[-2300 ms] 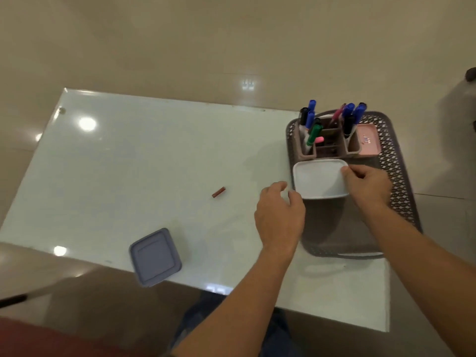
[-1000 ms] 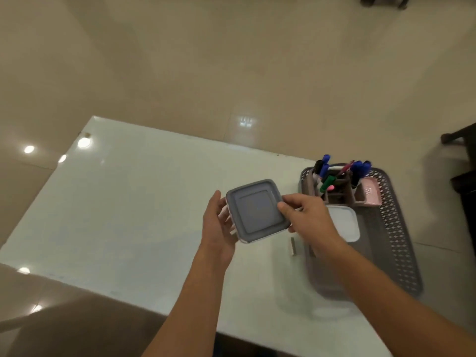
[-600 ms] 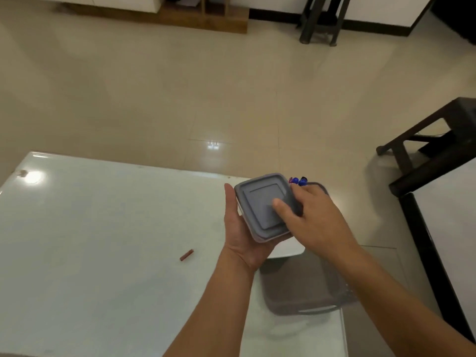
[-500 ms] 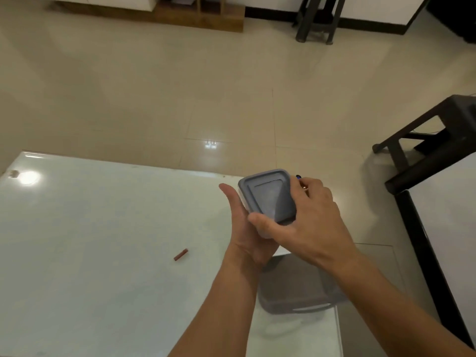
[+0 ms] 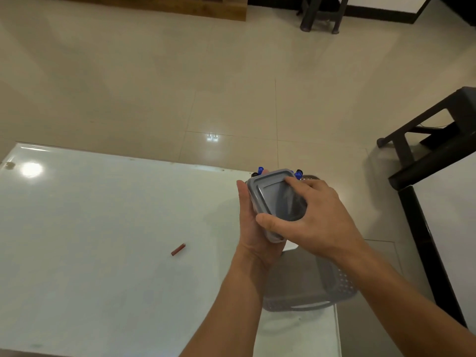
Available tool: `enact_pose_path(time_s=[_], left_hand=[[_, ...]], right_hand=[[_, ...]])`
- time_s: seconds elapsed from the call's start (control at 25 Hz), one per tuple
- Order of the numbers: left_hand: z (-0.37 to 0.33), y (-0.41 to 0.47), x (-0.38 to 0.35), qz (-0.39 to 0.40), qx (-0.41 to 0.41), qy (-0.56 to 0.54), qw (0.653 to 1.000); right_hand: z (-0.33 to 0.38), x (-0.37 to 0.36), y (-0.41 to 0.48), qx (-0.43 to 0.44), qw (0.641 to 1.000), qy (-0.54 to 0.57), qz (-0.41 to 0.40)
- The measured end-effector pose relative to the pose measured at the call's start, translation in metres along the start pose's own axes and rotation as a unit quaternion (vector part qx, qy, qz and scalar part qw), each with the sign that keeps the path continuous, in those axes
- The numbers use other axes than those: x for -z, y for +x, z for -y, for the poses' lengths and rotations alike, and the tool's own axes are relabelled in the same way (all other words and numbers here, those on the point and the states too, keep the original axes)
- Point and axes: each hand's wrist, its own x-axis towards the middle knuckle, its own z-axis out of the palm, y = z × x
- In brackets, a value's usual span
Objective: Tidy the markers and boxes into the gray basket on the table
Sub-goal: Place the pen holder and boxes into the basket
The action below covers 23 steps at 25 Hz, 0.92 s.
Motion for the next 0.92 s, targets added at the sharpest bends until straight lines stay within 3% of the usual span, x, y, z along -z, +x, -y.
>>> enact_pose_path(time_s=[0.32, 0.52, 0.64, 0.84, 0.92], left_hand=[[0.005, -0.008, 0.007, 0.029, -0.002, 0.021, 0.999], [0.006, -0.015, 0.015, 0.020, 0.020, -0.034, 0.999], [0.009, -0.019, 0.030, 0.051, 0.047, -0.083, 0.994], [-0.007, -0.028, 0.054, 0.084, 0.090, -0.151, 0.981], [-0.013, -0.034, 0.058, 0.105, 0.105, -0.155, 0.977]], right_hand=[[0.006, 0.010, 0.008, -0.083, 0.994, 0.050, 0.046], [0.001, 0.002, 0.013, -0.096, 0.985, 0.141, 0.035], [-0.007, 0.008, 0.013, -0.094, 0.948, 0.291, 0.085], [-0.035, 0.033, 0.001, -0.141, 0.853, 0.502, 0.002], [-0.049, 0.025, 0.002, -0.172, 0.853, 0.491, -0.035]])
